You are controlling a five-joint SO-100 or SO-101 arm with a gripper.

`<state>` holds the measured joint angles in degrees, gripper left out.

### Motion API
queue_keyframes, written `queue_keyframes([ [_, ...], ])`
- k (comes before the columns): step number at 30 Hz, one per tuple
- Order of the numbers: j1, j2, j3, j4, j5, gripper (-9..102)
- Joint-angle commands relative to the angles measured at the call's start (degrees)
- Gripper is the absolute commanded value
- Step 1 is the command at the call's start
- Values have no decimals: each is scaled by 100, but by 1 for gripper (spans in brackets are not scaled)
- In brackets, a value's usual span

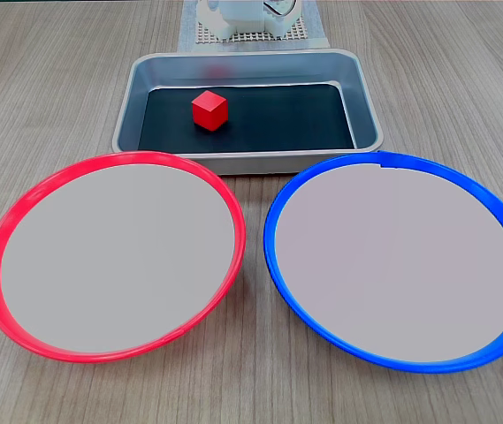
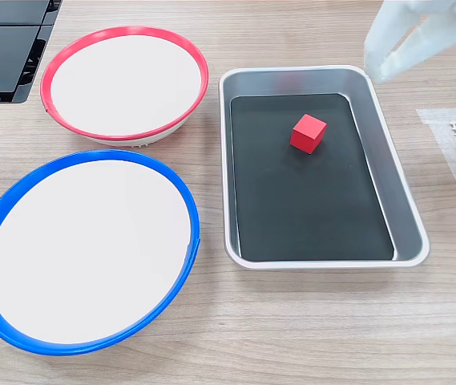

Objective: Move a red block from tray to red dish

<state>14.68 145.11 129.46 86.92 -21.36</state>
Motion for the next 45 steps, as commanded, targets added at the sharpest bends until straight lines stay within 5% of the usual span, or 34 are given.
queue_keyframes([
  [1, 360, -396, -114, -308, -1283, 1],
  [11, 782, -1283, 773, -1872, -4553, 15],
  [17, 545, -2083, 536, -2347, -4597, 26],
  [25, 352, -2628, 712, -2936, -4790, 25],
  [33, 290, -2795, 1116, -3261, -5133, 16],
  [39, 167, -2760, 1151, -3384, -5133, 0],
  [45, -457, -2382, -237, -2751, -3902, 0],
])
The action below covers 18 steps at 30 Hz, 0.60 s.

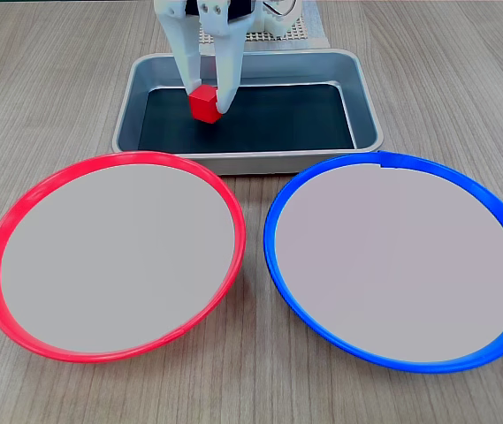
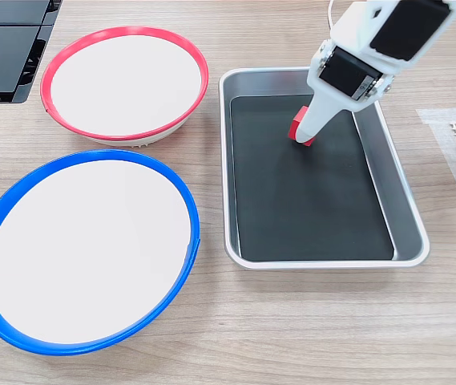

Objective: Move a red block from tray to red dish

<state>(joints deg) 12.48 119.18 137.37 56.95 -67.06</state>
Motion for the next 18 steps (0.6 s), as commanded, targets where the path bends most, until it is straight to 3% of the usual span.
queue_keyframes([
  [1, -299, 132, -1450, 396, 896, 0],
  [10, -158, -2900, -6539, 1644, 2382, 0],
  [18, 404, -4781, -7312, 1230, 1907, 0],
])
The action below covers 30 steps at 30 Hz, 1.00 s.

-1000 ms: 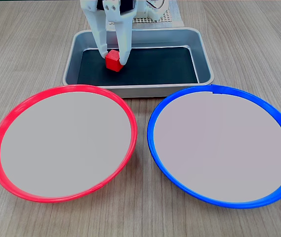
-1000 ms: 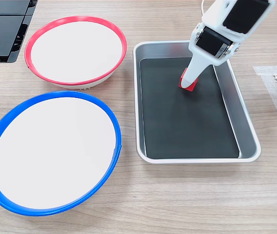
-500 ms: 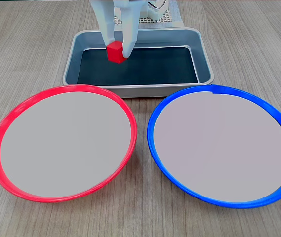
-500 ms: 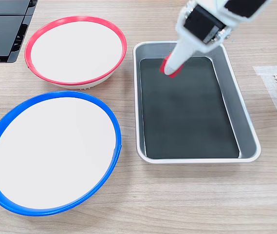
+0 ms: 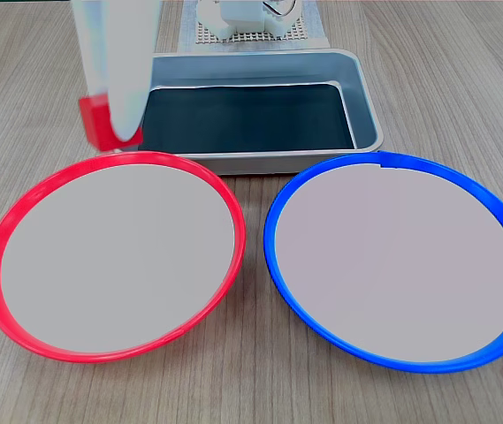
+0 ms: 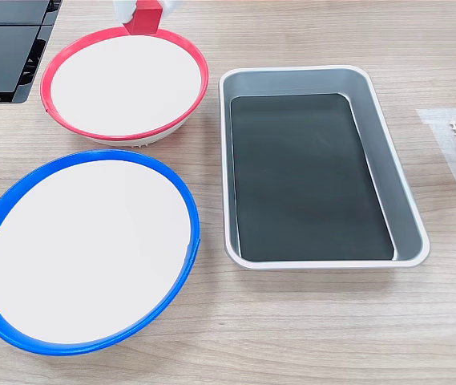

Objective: Move a red block from tray to red dish

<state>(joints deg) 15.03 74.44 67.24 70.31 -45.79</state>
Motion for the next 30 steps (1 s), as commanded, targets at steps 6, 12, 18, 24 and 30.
queue_keyframes([
  [6, 343, -1107, -202, -308, -598, 2],
  [12, 264, -1266, 26, -870, -729, 18],
  [18, 141, -914, 158, -1327, -554, 33],
  [24, -167, 580, 642, -1608, 738, 19],
  [30, -563, 2944, 2505, -2109, 2707, 0],
])
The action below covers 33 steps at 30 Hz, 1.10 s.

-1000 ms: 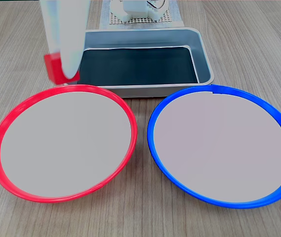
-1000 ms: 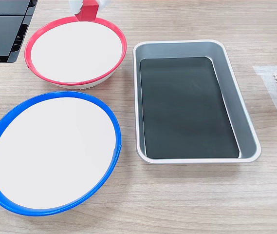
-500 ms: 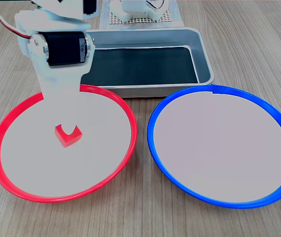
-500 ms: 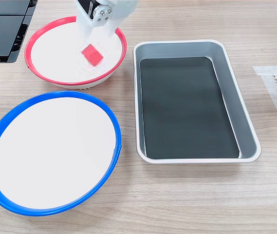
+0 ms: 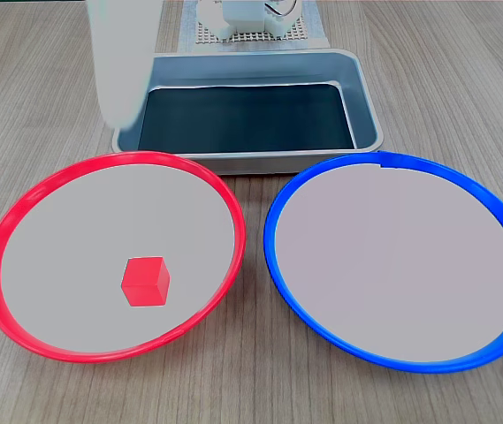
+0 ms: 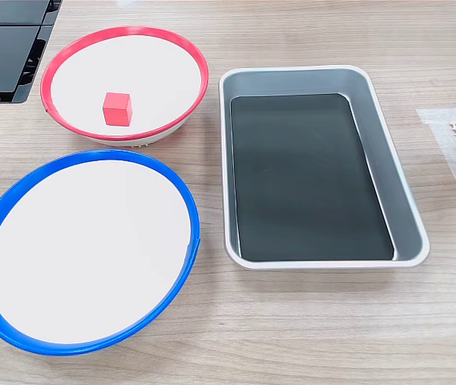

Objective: Move a red block from tray to red dish

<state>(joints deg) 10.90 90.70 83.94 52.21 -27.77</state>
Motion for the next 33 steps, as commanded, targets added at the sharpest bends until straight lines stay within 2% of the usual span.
queue_keyframes([
  [1, -220, 1775, 1345, -483, 1336, 0],
  [6, -439, 4008, 3832, -694, 3305, 0],
  [10, -598, 5748, 5766, -967, 4140, 0],
  [15, -703, 7840, 7726, -879, 4061, 0],
  [22, -686, 9088, 8798, -510, 3955, 0],
  [30, -659, 9993, 8930, 545, 3999, 0],
  [33, -650, 9993, 8930, 554, 4017, 0],
])
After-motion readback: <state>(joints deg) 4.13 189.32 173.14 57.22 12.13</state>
